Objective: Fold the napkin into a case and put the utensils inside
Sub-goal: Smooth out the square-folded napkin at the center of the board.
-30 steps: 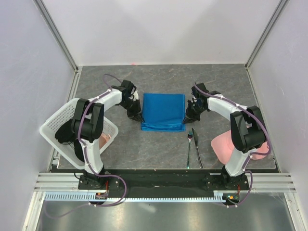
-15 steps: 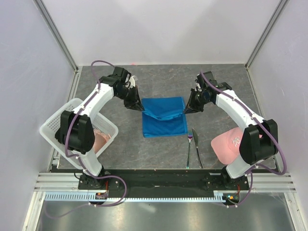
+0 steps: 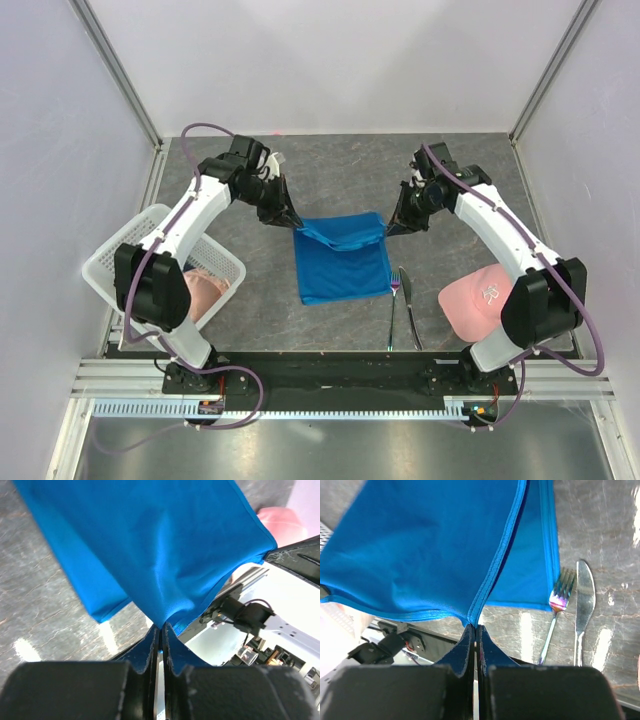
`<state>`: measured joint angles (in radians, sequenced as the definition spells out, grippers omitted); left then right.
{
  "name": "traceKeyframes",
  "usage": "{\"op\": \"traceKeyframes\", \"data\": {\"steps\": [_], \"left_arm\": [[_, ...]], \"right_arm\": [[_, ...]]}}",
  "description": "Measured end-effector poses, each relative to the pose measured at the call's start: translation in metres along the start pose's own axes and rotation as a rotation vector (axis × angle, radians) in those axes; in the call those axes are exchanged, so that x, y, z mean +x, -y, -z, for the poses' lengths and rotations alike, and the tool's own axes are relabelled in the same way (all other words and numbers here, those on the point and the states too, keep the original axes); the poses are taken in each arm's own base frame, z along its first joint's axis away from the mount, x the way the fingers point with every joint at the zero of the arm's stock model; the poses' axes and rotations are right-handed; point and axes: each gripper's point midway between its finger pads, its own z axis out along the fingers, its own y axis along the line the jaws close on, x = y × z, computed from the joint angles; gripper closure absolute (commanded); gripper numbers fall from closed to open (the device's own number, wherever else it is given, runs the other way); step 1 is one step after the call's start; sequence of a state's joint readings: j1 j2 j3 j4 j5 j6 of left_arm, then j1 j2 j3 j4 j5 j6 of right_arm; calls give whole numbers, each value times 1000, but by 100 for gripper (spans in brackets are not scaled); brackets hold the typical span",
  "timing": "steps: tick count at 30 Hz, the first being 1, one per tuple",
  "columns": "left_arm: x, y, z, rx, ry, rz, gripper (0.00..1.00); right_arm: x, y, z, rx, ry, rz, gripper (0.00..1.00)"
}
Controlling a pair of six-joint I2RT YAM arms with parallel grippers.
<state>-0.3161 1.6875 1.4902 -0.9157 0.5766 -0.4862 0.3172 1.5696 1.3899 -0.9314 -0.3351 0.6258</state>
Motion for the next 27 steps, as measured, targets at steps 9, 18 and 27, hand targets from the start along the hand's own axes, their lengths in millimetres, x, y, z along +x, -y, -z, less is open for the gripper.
{"op": "traceKeyframes", "data": {"steps": [9,18,27], "left_arm": [[-25,31,23,44,77,-42,90],[-46,52,35,77,131,-84,90],[37,6,-10,-8,-80,1,90]], "right_arm": [[-23,-27,28,-53,76,36,100],[-32,-26,34,-45,81,38,100],[-4,6,11,21,-15,26,100]]}}
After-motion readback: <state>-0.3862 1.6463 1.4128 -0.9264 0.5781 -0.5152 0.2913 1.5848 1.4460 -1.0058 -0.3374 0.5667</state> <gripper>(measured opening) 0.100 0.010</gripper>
